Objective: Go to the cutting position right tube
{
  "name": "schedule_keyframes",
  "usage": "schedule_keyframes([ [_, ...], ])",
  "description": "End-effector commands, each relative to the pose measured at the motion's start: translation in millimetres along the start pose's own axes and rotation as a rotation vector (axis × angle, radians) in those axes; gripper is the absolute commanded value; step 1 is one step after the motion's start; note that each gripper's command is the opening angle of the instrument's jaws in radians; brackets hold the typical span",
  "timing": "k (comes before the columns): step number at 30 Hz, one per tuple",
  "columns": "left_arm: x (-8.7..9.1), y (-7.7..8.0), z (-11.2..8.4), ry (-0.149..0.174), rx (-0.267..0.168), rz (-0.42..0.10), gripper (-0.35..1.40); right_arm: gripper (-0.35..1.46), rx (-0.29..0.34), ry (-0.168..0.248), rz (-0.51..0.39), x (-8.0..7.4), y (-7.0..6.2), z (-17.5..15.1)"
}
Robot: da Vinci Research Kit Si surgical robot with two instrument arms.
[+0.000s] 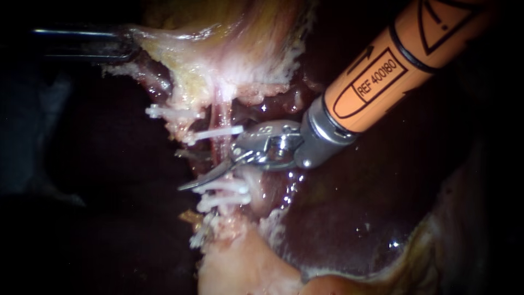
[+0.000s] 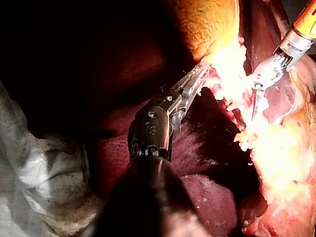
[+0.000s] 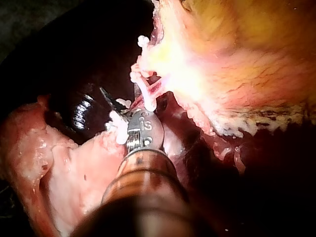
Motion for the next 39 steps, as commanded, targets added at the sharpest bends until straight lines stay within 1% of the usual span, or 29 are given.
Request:
schedule_keyframes([
  [1, 0.0, 0.0, 0.0, 0.0, 0.0, 0.0, -0.35, 1.09, 0.005, 0.001, 0.005, 0.1, -0.2, 0.1],
  [4, 0.0, 0.0, 0.0, 0.0, 0.0, 0.0, -0.35, 1.09, 0.015, 0.008, 0.004, 0.4, -0.7, 0.2],
  [7, 0.0, 0.0, 0.0, 0.0, 0.0, 0.0, -0.35, 1.09, 0.031, 0.014, 0.007, 1.0, -1.5, 0.3],
  [9, 0.0, 0.0, 0.0, 0.0, 0.0, 0.0, -0.35, 1.08, 0.054, 0.021, 0.009, 1.7, -2.4, 0.2],
  [14, -0.1, 0.0, -0.1, 0.0, -0.001, 0.0, -0.35, 1.08, 0.075, 0.046, 0.014, 4.0, -4.6, -0.4],
  [18, -0.1, 0.0, -0.1, 0.0, -0.001, 0.0, -0.35, 1.08, 0.082, 0.068, 0.021, 5.7, -6.1, -1.1],
  [20, -0.1, 0.0, -0.1, 0.0, -0.001, 0.0, -0.35, 1.08, 0.083, 0.076, 0.025, 6.4, -6.6, -1.3],
  [24, -0.1, 0.0, -0.2, 0.0, -0.001, 0.0, -0.35, 1.08, 0.085, 0.084, 0.029, 7.2, -7.1, -1.8],
  [26, -0.1, 0.0, -0.2, 0.0, -0.001, 0.0, -0.35, 1.08, 0.086, 0.084, 0.03, 7.3, -7.2, -1.9],
  [39, -0.1, 0.0, -0.2, 0.0, -0.001, 0.0, -0.35, 1.08, 0.087, 0.084, 0.03, 7.3, -7.3, -2.1],
])
